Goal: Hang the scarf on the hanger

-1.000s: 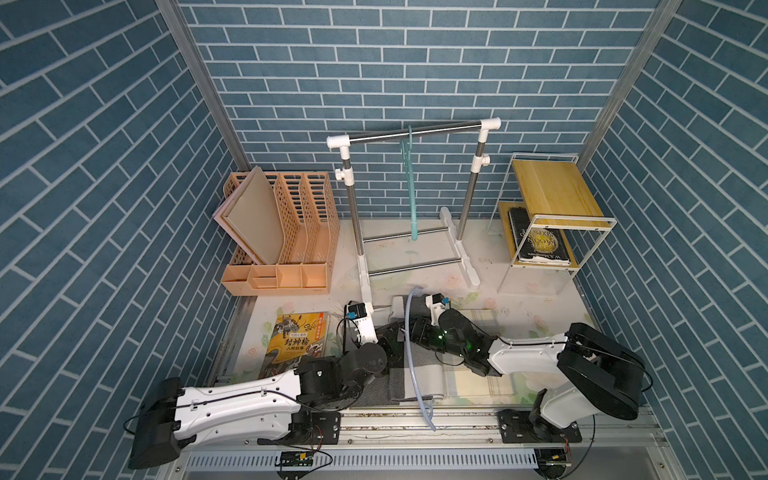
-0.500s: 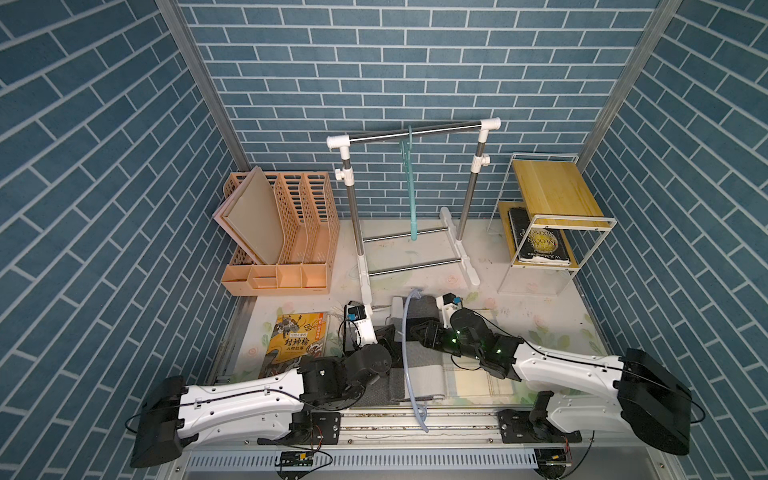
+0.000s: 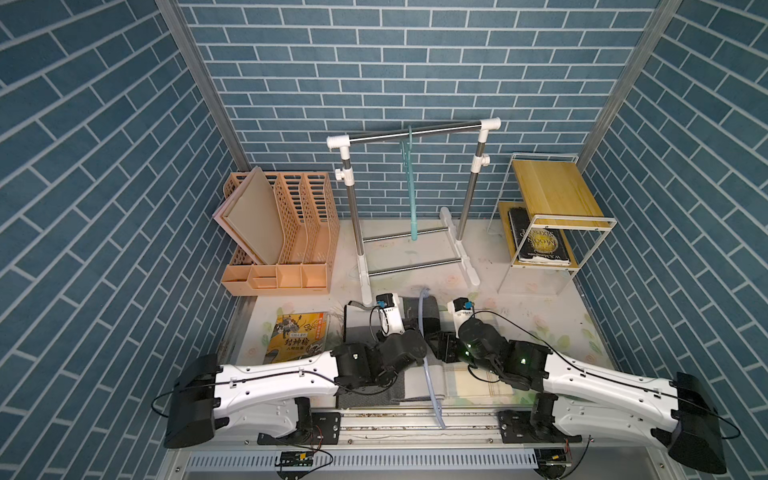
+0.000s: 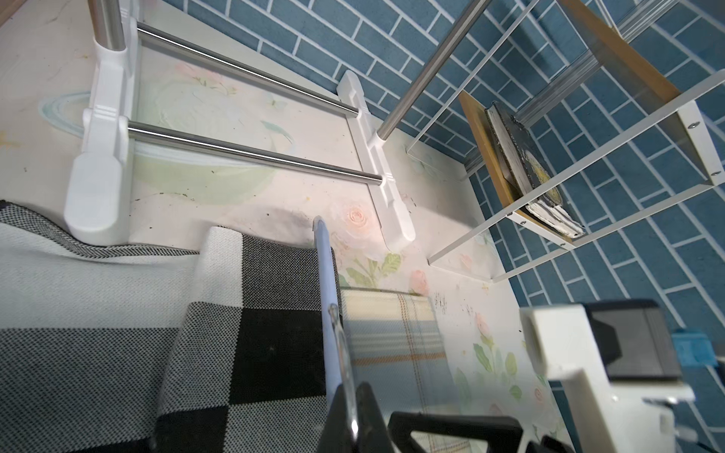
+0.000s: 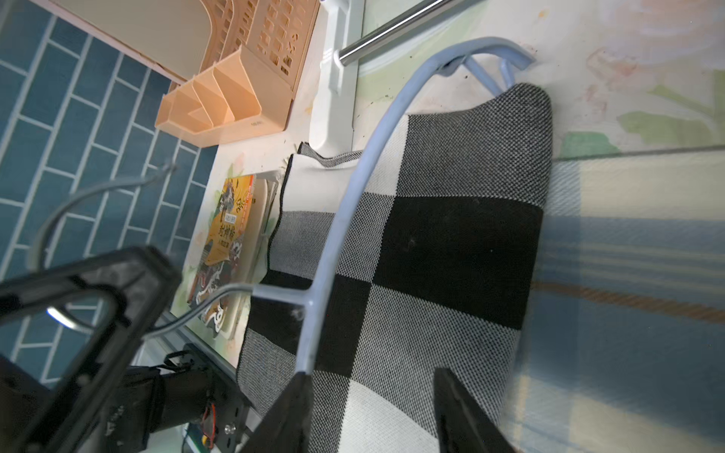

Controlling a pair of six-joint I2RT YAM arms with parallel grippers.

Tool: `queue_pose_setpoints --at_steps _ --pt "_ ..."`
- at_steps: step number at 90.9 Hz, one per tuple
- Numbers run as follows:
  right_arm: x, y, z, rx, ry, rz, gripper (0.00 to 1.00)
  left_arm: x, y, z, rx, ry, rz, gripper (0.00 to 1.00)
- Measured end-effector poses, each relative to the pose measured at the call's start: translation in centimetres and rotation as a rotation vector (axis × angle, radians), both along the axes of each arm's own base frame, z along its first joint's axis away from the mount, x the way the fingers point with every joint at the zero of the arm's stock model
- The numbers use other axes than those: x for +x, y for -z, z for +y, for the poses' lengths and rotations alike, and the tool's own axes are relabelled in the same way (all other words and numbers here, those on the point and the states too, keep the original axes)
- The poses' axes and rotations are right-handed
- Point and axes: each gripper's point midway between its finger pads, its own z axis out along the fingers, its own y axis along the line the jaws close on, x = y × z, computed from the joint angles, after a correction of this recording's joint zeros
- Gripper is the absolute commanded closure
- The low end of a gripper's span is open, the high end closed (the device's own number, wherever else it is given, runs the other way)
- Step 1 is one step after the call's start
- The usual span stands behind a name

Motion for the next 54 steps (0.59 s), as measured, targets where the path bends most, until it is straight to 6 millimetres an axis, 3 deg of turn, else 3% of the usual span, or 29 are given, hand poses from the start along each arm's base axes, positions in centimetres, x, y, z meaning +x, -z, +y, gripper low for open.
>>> queue_pose_setpoints --at_steps 33,54 --pt "-0.3 -0.5 0.3 -0.066 0.008 -0.105 0.44 0.4 0.4 -1.7 0.067 -0.016 0.021 1.0" --pt "0.2 2.0 0.6 -0.155 0.017 -0.107 0.46 0.5 0.3 -2.2 0.079 -0.016 0.025 1.0"
